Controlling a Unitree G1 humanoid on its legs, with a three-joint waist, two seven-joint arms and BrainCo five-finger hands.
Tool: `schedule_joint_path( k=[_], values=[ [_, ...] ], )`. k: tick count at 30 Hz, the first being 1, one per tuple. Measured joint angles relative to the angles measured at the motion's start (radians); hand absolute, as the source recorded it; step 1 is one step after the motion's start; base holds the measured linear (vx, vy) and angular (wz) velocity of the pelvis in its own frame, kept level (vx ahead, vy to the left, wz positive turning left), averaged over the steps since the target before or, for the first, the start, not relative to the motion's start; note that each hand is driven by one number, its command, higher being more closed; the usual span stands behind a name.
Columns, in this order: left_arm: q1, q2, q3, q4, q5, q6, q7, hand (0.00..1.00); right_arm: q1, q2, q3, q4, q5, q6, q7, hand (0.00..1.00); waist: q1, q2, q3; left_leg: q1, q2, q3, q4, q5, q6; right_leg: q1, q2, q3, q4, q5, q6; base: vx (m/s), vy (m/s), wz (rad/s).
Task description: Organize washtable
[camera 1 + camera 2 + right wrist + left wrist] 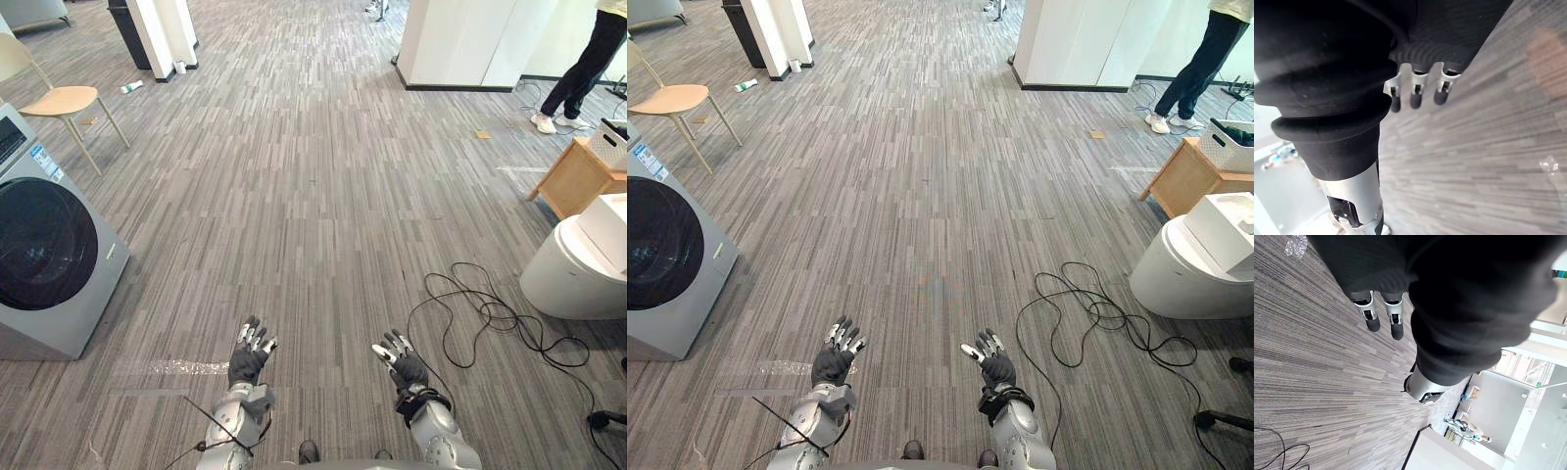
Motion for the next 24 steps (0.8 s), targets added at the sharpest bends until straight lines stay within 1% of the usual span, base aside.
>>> schedule_joint_path(
  k=[5, 7, 9, 12, 13, 14, 17, 21, 24],
  values=[
    [0.0, 0.002, 0.002, 0.003, 0.001, 0.0, 0.0, 0.0, 0.0, -0.004, -0.008, 0.0, 0.001, 0.0, 0.0, 0.0, -0.002, -0.001, 0.004, 0.0, 0.001, 0.003, 0.0, 0.0, 0.0, -0.001, 0.001, 0.003, 0.001, 0.0, 0.0, 0.0, 0.0, 0.0],
    [-0.008, 0.006, 0.004, 0.032, 0.001, -0.002, -0.001, 0.0, 0.0, -0.01, -0.02, 0.003, 0.002, 0.0, 0.0, 0.0, -0.002, 0.0, 0.009, 0.0, 0.001, 0.005, 0.001, 0.0, 0.0, -0.003, 0.001, 0.005, 0.004, 0.0, 0.0, 0.0, 0.0, 0.0],
    [-0.026, 0.013, 0.006, 0.098, 0.003, -0.002, -0.001, 0.0, -0.004, -0.017, -0.039, 0.027, 0.002, -0.002, -0.001, 0.0, -0.003, 0.002, 0.014, 0.0, 0.002, 0.006, 0.001, 0.0, 0.0, -0.005, 0.001, 0.006, 0.008, -0.002, 0.0, 0.0, 0.0, -0.02],
    [-0.06, 0.027, 0.015, 0.222, 0.03, -0.005, -0.001, 0.0, -0.019, -0.035, -0.065, 0.114, 0.001, -0.008, -0.003, 0.0, -0.006, 0.003, 0.021, -0.005, 0.003, 0.015, 0.001, 0.0, 0.0, -0.02, 0.001, 0.014, 0.023, -0.008, -0.003, 0.01, -0.004, -0.07],
    [-0.084, 0.03, 0.034, 0.318, 0.042, -0.012, -0.003, 0.0, -0.033, -0.041, -0.093, 0.191, -0.012, -0.013, -0.005, 0.0, -0.014, 0.004, 0.026, -0.003, 0.003, 0.017, 0.0, 0.0, 0.0, -0.02, 0.001, 0.016, 0.023, -0.008, -0.003, 0.02, -0.007, -0.03],
    [-0.094, 0.031, 0.047, 0.365, 0.045, -0.014, -0.003, 0.0, -0.044, -0.045, -0.103, 0.233, -0.021, -0.015, -0.008, 0.0, -0.02, 0.004, 0.028, -0.002, 0.003, 0.017, -0.001, 0.0, 0.0, -0.019, 0.001, 0.016, 0.024, -0.009, -0.003, 0.0, 0.0, 0.0],
    [-0.157, 0.045, 0.093, 0.606, 0.09, -0.013, 0.001, 0.0, -0.084, -0.051, -0.194, 0.432, -0.076, -0.02, -0.033, 0.0, -0.025, 0.006, 0.052, 0.007, 0.004, 0.025, -0.004, 0.0, -0.001, -0.016, 0.002, 0.021, 0.027, -0.009, -0.003, 0.03, -0.009, -0.06],
    [-0.166, 0.048, 0.131, 0.771, 0.122, -0.014, 0.019, 0.0, -0.082, -0.054, -0.219, 0.531, -0.112, -0.024, -0.055, 0.0, -0.025, 0.004, 0.058, 0.008, 0.003, 0.026, -0.012, 0.0, -0.001, -0.011, 0.002, 0.02, 0.017, -0.009, -0.003, 0.02, -0.013, 0.0],
    [-0.17, 0.049, 0.169, 0.811, 0.123, -0.023, 0.02, 0.0, -0.087, -0.045, -0.237, 0.569, -0.117, -0.031, -0.061, 0.0, -0.025, 0.001, 0.063, 0.008, 0.003, 0.027, -0.013, -0.002, -0.002, -0.01, 0.002, 0.019, 0.013, -0.009, -0.002, 0.0, 0.0, 0.0]
  ],
)
